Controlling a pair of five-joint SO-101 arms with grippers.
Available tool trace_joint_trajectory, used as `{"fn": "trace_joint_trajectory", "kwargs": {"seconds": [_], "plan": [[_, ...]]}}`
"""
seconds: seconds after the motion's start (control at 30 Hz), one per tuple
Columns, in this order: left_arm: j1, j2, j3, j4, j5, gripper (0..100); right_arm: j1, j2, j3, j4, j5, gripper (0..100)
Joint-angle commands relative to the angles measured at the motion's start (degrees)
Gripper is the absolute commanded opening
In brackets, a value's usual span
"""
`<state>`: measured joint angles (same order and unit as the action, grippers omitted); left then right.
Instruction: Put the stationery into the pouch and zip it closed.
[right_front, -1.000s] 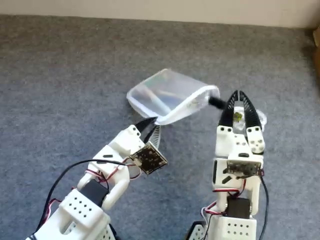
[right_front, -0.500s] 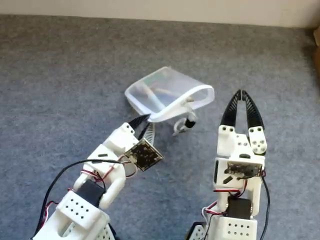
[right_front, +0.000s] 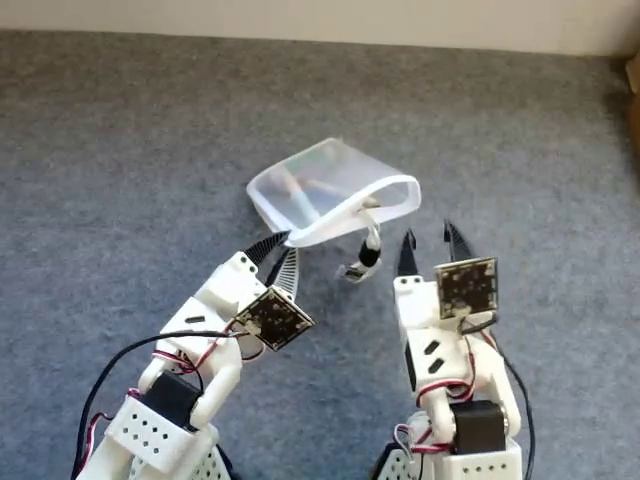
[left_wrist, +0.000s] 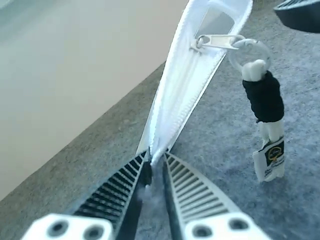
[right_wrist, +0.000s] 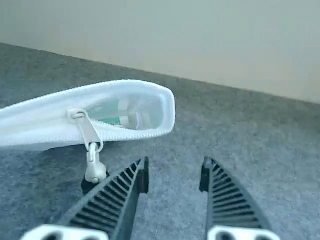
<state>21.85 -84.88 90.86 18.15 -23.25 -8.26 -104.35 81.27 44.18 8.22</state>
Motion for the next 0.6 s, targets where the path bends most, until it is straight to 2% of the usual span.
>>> {"fn": "trace_joint_trajectory", "kwargs": {"seconds": [0.0,0.1,0.33,0.57], "plan": [[-1.0,-1.8,-1.0,0.0,0.0,1,-0.7,-1.0,-7.4,5.6,-1.8,16.3],[-0.9,-1.8,-1.0,0.0,0.0,1,-2.0,-1.0,-9.2,8.4,-1.8,16.3],[-0.9,-1.8,-0.9,0.0,0.0,1,-12.9,-1.0,-11.9,13.7,-1.8,16.3],[-0.8,-1.8,-0.9,0.0,0.0,1,-15.7,-1.0,-5.9,4.4,-1.8,16.3]]}}
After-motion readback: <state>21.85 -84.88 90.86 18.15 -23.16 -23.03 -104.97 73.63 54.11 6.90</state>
